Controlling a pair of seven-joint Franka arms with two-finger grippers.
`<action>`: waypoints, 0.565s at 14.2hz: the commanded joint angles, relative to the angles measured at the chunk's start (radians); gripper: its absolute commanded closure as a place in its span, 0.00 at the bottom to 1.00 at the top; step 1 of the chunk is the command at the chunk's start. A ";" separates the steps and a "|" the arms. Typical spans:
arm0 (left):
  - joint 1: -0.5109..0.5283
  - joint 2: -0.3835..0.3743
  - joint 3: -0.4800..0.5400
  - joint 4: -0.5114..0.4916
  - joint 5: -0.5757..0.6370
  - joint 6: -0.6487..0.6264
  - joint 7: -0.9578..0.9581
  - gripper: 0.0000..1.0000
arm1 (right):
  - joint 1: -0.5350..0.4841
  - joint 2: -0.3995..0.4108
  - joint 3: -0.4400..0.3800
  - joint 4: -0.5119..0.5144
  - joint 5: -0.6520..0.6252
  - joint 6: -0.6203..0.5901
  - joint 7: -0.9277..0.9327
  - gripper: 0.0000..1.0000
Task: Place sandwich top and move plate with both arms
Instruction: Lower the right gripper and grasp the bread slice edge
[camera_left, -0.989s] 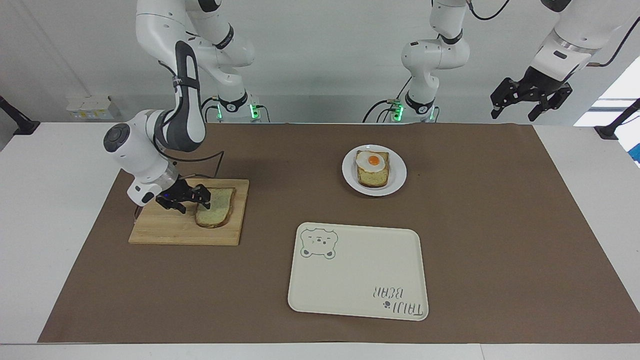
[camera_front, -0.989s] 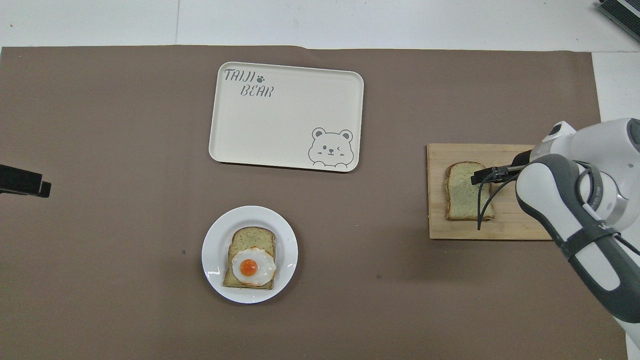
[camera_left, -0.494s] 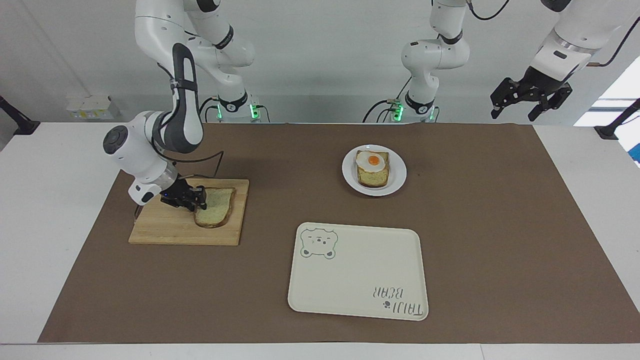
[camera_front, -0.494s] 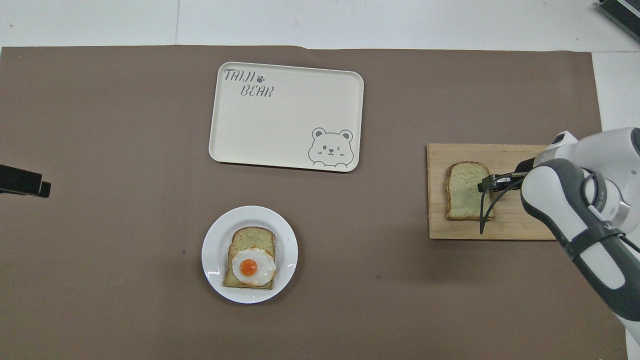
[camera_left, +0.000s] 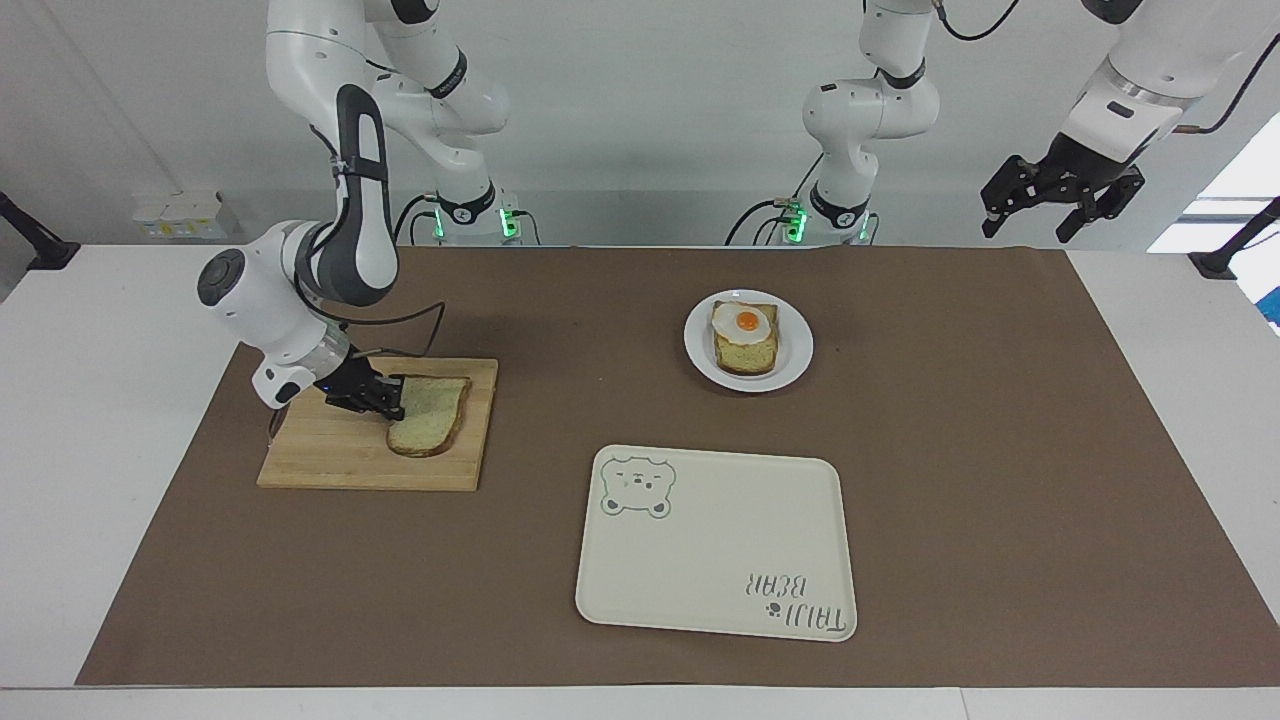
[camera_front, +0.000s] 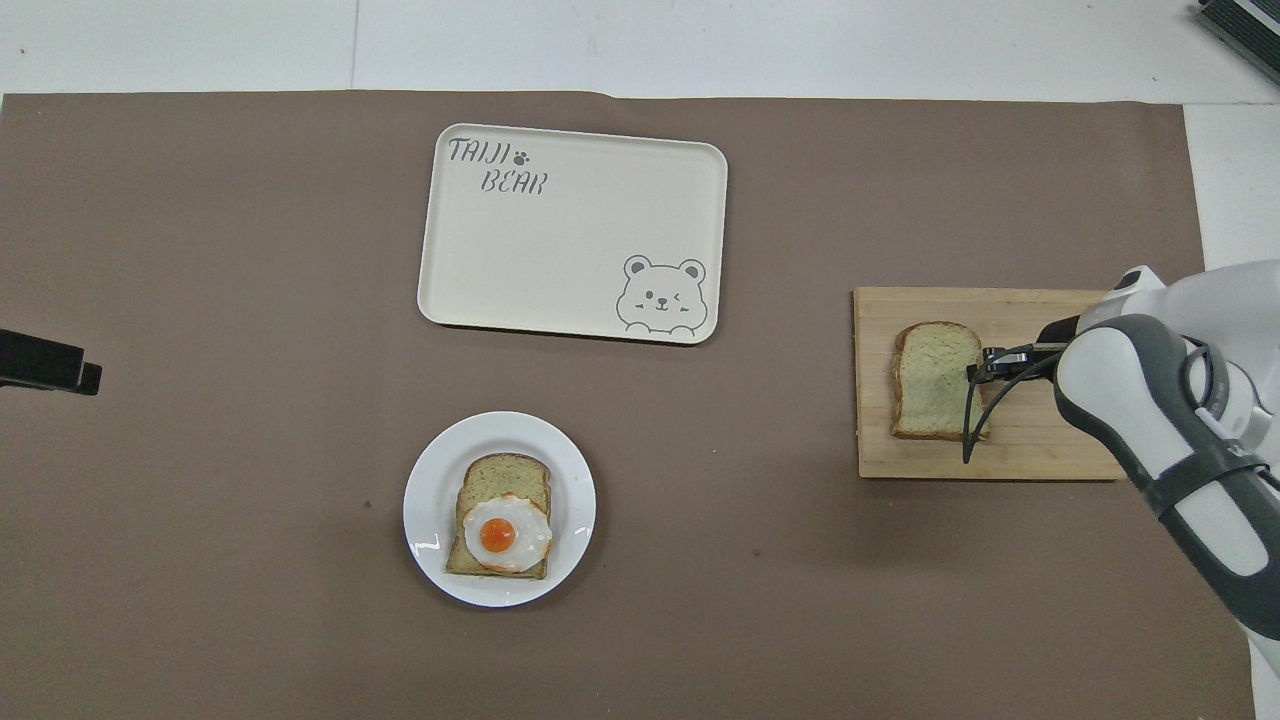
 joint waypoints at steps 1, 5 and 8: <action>0.007 -0.019 -0.005 -0.012 0.009 -0.010 -0.001 0.00 | -0.007 -0.021 0.004 0.006 0.018 0.005 0.008 1.00; 0.007 -0.019 -0.005 -0.012 0.009 -0.010 -0.001 0.00 | -0.006 -0.059 0.003 0.041 0.017 -0.068 0.014 1.00; 0.007 -0.019 -0.005 -0.012 0.009 -0.010 -0.001 0.00 | -0.017 -0.089 0.000 0.113 0.017 -0.204 0.031 1.00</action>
